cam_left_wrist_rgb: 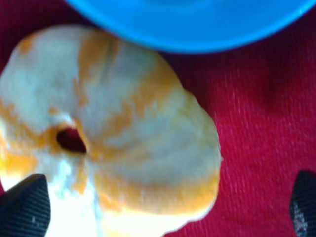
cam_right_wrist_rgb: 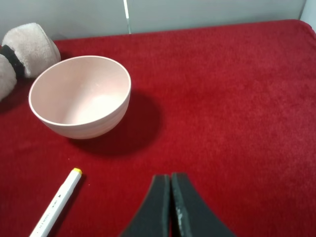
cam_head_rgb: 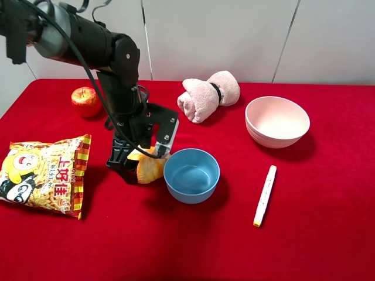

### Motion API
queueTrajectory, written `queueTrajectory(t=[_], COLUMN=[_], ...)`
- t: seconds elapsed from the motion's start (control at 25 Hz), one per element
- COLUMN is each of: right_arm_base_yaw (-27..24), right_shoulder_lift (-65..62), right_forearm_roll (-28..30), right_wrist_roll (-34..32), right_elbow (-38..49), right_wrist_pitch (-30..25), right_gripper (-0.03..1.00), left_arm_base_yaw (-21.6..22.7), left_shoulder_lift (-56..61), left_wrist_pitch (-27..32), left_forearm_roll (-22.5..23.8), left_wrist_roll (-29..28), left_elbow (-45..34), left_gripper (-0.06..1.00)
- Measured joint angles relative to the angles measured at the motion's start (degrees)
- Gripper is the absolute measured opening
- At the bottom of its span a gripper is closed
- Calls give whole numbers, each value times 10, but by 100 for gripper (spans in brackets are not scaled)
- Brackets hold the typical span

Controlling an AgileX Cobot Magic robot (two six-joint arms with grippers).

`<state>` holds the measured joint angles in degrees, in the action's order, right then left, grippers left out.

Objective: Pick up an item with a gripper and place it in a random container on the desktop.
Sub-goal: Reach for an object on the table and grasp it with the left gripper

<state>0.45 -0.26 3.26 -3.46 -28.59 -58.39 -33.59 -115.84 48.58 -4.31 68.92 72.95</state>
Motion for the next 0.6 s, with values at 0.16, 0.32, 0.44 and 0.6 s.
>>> queueTrajectory(t=[0.16,0.32,0.44,0.6], right_arm_base_yaw=[0,0,0,0], right_shoulder_lift=[0,0,0,0], right_forearm_roll=[0,0,0,0], right_wrist_roll=[0,0,0,0], right_elbow=[0,0,0,0], right_wrist_pitch=[0,0,0,0], right_gripper=[-3,-3,-3,-3], left_arm_base_yaw=[-3,-3,-3,-3], left_shoulder_lift=[-14,-26,-33,-38], left_wrist_pitch=[-15,-28,-32,-38], left_forearm_roll=[-1,-1,-1,-1], left_wrist_roll=[25,48,59,79], left_elbow=[0,0,0,0], left_gripper=[96,96,95,89])
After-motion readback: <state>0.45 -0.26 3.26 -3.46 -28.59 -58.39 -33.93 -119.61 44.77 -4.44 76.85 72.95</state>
